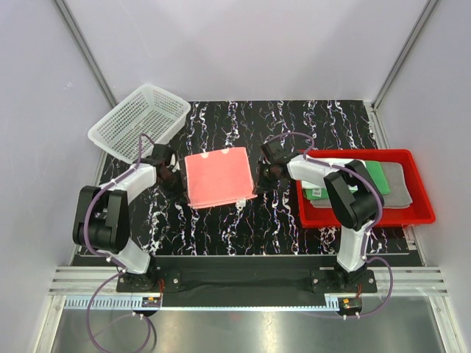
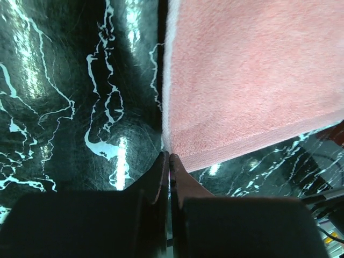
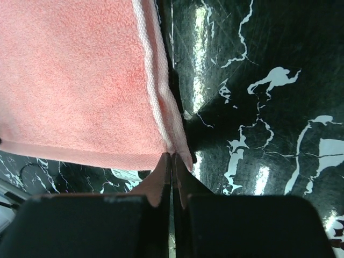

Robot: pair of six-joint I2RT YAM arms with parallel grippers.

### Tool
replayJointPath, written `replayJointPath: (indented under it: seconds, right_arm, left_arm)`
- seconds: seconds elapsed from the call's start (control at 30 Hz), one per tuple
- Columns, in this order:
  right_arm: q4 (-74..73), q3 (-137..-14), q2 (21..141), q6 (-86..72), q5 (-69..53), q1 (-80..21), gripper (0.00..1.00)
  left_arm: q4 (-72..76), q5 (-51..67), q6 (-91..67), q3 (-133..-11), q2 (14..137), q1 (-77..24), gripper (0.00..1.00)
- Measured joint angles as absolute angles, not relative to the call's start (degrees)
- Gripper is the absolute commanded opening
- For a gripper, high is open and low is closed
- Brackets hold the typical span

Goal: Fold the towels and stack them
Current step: Fold the towel

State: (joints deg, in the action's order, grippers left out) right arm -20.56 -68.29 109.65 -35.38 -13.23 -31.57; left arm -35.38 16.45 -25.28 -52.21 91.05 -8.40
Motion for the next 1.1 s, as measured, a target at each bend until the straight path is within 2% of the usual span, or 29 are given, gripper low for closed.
replayJointPath:
  seconds: [0.3, 0.47, 0.5, 0.57, 0.6, 0.67, 0.83, 1.0, 1.1]
  right_arm:
    - [-23.3, -69.5, 105.1, -34.2, -10.9, -31.6, 0.00]
    - [-22.3, -68.4, 104.7, -33.7, -9.0, -31.6, 0.00]
    - [-22.0, -67.8, 104.8, -33.7, -8.8, -31.6, 0.00]
    - [-21.5, -66.6, 105.1, -33.6, -8.6, -31.6, 0.00]
    - [-21.2, -66.1, 105.3, -33.6, -8.6, -31.6, 0.00]
    - [-20.6, -65.3, 106.0, -33.6, -8.4, -31.6, 0.00]
    - [-19.2, -64.5, 106.1, -33.4, -8.5, -31.6, 0.13]
    - [-20.3, -64.3, 105.3, -33.0, -7.5, -31.6, 0.24]
    - [-21.5, -64.3, 105.1, -32.4, -6.3, -31.6, 0.25]
  left_arm:
    - [-35.4, 16.3, -26.3, -53.9, 86.8, -8.4, 0.00]
    - [-30.6, 17.0, -27.8, -49.6, 86.7, -8.6, 0.01]
    - [-29.8, 17.4, -28.1, -48.1, 86.7, -8.7, 0.06]
    - [-29.0, 18.2, -28.7, -46.0, 86.8, -9.1, 0.09]
    - [-28.7, 18.6, -28.9, -45.3, 87.0, -9.4, 0.17]
    - [-28.4, 19.1, -29.0, -44.6, 87.2, -9.6, 0.24]
    - [-29.5, 18.5, -28.6, -45.2, 87.1, -9.6, 0.42]
    - [-34.9, 15.9, -26.3, -53.0, 87.2, -8.9, 0.48]
    - [-36.4, 15.6, -23.9, -61.4, 88.7, -7.4, 0.49]
